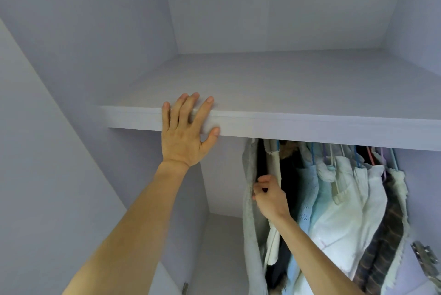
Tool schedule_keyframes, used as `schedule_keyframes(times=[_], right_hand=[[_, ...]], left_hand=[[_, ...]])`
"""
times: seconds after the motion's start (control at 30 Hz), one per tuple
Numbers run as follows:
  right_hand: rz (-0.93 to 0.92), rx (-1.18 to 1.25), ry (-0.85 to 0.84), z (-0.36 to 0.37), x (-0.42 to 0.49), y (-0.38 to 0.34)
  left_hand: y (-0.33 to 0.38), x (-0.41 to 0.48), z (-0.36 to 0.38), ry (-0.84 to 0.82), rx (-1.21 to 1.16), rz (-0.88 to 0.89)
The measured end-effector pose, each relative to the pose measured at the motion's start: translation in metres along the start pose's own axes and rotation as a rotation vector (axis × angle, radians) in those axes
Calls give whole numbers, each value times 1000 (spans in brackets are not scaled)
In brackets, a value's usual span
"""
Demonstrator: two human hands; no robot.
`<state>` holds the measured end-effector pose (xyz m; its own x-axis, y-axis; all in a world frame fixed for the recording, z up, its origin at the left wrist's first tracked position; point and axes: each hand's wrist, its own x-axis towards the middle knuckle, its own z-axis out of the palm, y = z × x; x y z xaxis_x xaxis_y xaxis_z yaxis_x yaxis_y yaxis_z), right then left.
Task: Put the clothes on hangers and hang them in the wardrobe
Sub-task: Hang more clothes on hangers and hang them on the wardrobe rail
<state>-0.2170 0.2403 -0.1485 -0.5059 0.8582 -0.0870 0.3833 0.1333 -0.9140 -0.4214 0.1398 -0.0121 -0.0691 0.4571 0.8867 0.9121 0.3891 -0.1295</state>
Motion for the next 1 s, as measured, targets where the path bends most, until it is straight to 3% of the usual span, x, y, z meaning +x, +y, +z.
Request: schedule_keyframes(times=[0.13,0.27,0.33,0.47,0.6,0.83,1.0], right_hand=[[-114,-33,-85,-5,-28,5],[-194,-46,-242,2,-67,3],[-258,-78,-329,14,-88,2],[-396,-145,-628,61,-142,3],[-694,-203,-869,128,-221,5],[-1181,-418,-1373,217,-411,0],[-1491,-465,-1554,239,-559,15]], left_hand=[[24,-13,-21,-76,-129,-197],[47,-101,-58,-282,-219,-321],[50,-170,-86,-426,-195,-411],[59,-315,-175,-673,-68,-765],[81,-426,-295,-847,122,-1036],[139,-537,-512,-716,542,-1597],[212,-588,-638,-524,758,-1889]])
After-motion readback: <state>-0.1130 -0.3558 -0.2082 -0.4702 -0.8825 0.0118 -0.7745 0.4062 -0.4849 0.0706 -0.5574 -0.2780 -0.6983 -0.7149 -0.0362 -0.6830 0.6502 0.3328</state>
